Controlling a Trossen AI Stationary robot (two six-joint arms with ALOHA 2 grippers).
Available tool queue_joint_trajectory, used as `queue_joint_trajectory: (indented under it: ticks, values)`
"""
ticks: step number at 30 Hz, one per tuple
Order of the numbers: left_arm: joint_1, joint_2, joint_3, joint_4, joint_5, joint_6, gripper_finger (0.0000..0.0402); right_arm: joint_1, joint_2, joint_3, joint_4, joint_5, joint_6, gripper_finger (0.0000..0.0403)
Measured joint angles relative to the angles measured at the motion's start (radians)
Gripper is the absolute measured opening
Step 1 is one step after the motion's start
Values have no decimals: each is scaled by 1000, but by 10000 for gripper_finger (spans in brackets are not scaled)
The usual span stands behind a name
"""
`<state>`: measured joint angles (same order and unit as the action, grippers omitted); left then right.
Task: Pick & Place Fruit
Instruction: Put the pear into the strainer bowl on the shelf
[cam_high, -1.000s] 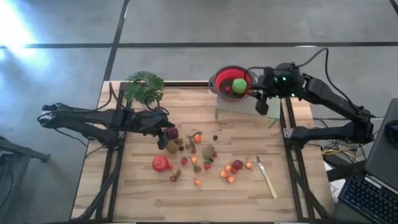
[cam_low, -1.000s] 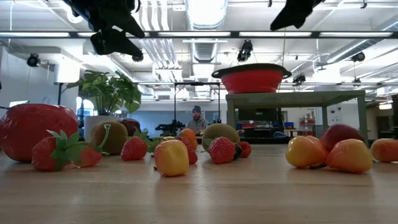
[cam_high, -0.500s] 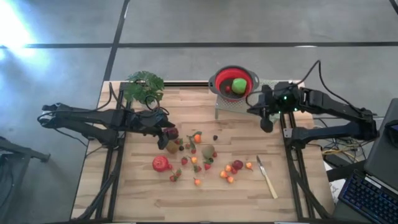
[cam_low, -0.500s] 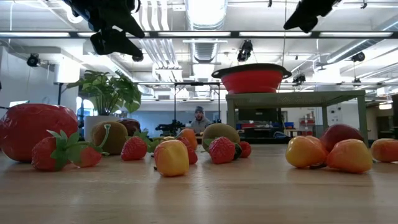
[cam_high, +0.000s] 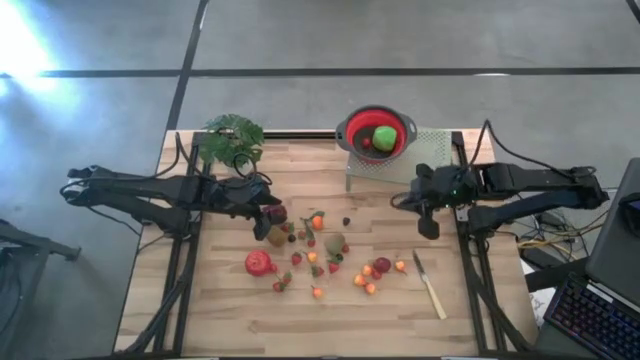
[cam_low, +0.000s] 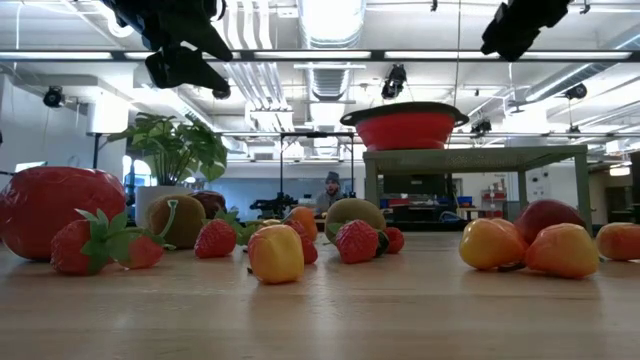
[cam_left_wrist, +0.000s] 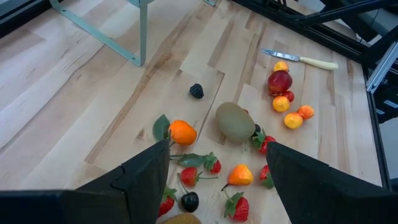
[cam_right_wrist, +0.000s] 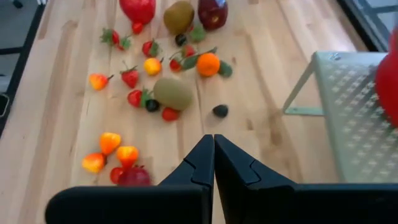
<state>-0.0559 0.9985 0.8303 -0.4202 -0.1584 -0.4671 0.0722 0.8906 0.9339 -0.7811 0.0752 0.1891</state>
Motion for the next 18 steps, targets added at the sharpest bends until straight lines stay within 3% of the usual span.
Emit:
queue_joint_trajectory:
  ticks: [13, 18]
  values:
    - [0, 0, 0, 0, 0, 0, 273, 307, 46, -7, 0, 257, 231, 8]
    - [0, 0, 0, 0, 0, 0, 273, 389, 116, -7, -2, 273, 279, 8]
